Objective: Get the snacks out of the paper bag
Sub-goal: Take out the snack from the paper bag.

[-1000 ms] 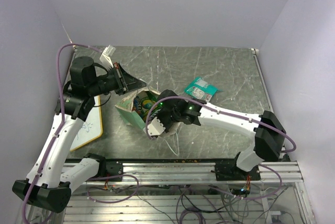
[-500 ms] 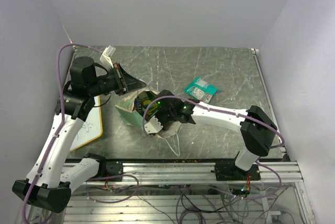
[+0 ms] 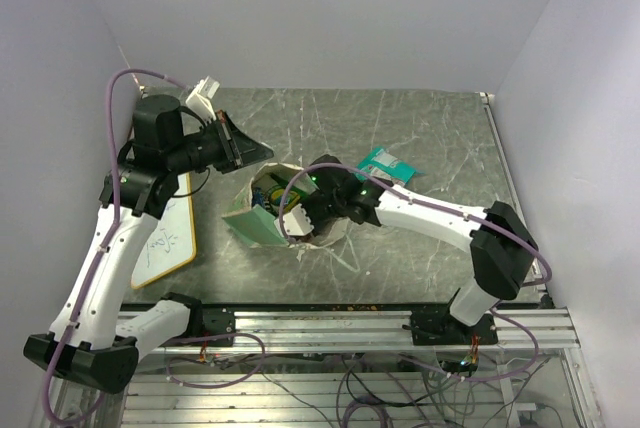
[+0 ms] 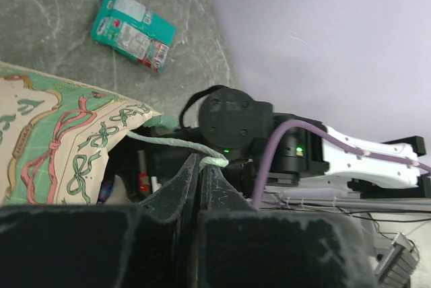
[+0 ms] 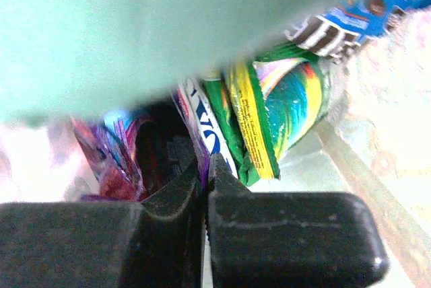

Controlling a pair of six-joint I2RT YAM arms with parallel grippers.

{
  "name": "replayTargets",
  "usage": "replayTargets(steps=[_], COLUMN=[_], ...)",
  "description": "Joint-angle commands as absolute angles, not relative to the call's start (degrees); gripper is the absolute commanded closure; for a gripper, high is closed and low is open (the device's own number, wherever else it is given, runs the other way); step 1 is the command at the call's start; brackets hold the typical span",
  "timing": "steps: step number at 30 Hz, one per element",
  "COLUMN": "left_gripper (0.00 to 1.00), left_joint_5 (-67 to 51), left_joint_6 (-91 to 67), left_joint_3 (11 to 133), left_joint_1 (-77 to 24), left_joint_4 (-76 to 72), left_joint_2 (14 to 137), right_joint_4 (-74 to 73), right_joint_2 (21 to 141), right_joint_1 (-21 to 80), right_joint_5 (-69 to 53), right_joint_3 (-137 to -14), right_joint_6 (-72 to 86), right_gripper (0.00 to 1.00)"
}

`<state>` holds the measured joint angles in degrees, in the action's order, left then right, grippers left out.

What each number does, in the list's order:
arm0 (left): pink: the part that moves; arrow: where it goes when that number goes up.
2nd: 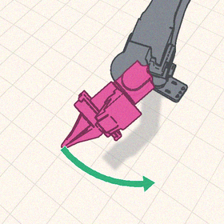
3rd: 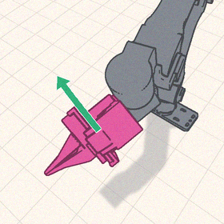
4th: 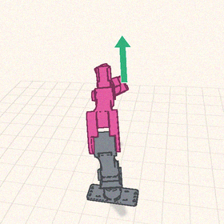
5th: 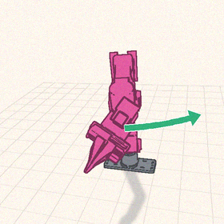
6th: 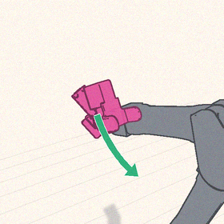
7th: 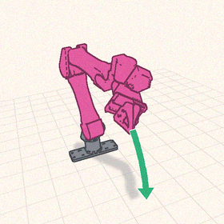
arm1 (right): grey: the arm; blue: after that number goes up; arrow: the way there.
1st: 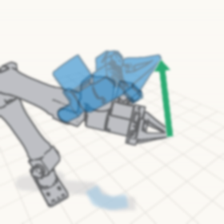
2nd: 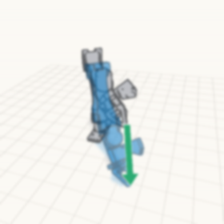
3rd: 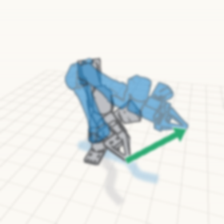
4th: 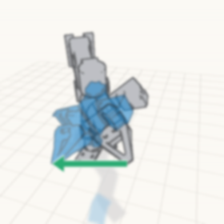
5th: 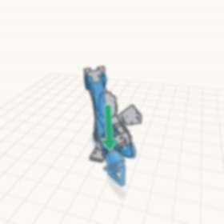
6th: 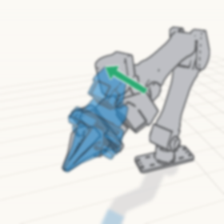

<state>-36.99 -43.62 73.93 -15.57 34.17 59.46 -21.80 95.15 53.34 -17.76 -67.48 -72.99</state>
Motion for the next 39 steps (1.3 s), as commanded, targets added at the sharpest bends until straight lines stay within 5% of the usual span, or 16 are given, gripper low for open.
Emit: replayTargets(steps=[1,21,29,39], left_gripper=[0.93,0.93,0.93,0.93], left_joint_5=[-35.91,-33.90,-25.65,-15.20], left_joint_6=[-41.03,-38.96,-35.64,-33.58], left_joint_3=[77.92,81.70,84.44,86.07], left_joint_1=[-15.56,-15.16,-14.59,-14.34], left_joint_4=[34.80,37.11,44.62,50.49], left_joint_2=[60.10,62.91,62.71,61.29], right_joint_4=[-22.09,-38.36,-45.21,-36.19], right_joint_2=[90.49,84.24,79.34,73.47], right_joint_1=[52.73,52.63,52.71,52.48], right_joint_5=[-21.31,-20.44,-18.44,-0.62], right_joint_3=[-69.65,-91.25,-99.51,-104.17], right_joint_6=[-69.47,-65.72,-54.41,-29.68], right_gripper=[1.00,1.00,1.00,1.00])
